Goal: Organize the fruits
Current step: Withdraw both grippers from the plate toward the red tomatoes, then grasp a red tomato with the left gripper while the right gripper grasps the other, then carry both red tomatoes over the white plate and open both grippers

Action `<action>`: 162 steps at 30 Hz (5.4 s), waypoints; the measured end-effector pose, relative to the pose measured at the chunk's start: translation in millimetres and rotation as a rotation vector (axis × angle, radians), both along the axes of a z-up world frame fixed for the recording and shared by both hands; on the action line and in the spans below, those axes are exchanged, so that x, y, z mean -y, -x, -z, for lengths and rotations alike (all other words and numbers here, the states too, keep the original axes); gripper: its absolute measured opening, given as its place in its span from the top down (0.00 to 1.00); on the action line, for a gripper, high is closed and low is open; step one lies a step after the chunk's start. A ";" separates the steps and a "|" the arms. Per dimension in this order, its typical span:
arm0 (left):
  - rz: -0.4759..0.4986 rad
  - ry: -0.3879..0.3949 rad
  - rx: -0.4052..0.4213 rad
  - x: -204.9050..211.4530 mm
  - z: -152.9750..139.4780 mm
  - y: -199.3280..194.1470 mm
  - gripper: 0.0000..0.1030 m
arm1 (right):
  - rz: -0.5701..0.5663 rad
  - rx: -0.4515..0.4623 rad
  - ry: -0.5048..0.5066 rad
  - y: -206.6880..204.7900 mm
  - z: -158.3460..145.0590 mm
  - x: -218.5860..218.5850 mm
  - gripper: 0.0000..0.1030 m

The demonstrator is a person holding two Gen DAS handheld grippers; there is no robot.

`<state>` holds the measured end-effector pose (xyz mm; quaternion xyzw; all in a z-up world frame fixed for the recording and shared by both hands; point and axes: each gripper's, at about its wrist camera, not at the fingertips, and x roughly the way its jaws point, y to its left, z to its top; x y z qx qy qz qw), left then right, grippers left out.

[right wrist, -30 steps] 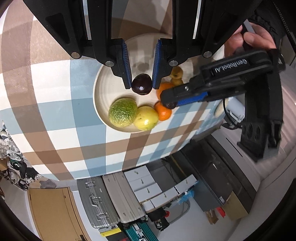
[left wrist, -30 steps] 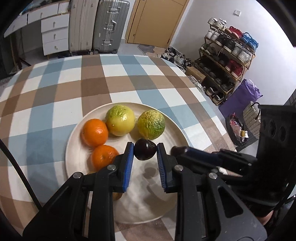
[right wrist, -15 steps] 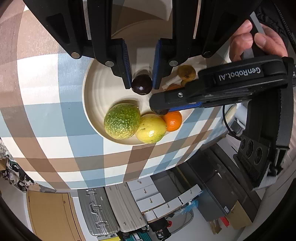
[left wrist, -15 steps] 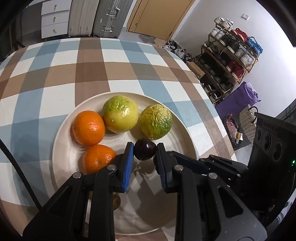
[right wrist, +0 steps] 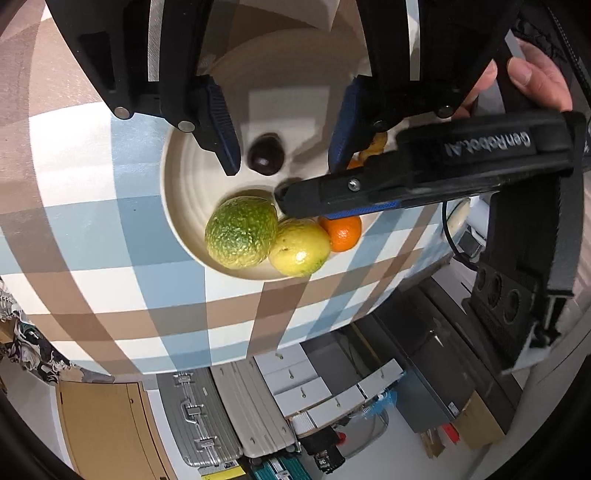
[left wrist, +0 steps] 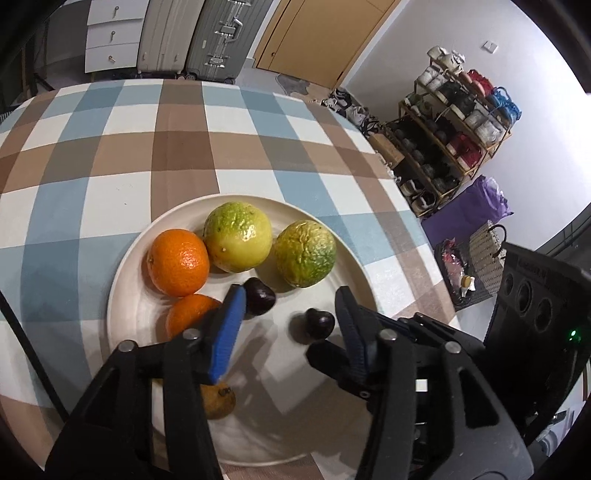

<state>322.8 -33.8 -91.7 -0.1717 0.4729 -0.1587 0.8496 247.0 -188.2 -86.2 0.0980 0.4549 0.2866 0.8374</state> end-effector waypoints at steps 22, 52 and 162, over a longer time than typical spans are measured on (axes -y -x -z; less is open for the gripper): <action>-0.111 -0.195 0.294 -7.8 -103.9 190.4 0.01 | 0.091 0.168 0.047 118.7 -71.5 63.5 0.13; -0.123 -0.260 0.236 -2.2 -52.3 293.3 0.01 | 0.028 0.178 0.076 213.2 -66.6 45.6 0.12; -0.104 -0.107 0.208 -34.3 -66.7 300.1 0.74 | -0.135 0.027 0.283 195.1 -3.8 -23.3 0.71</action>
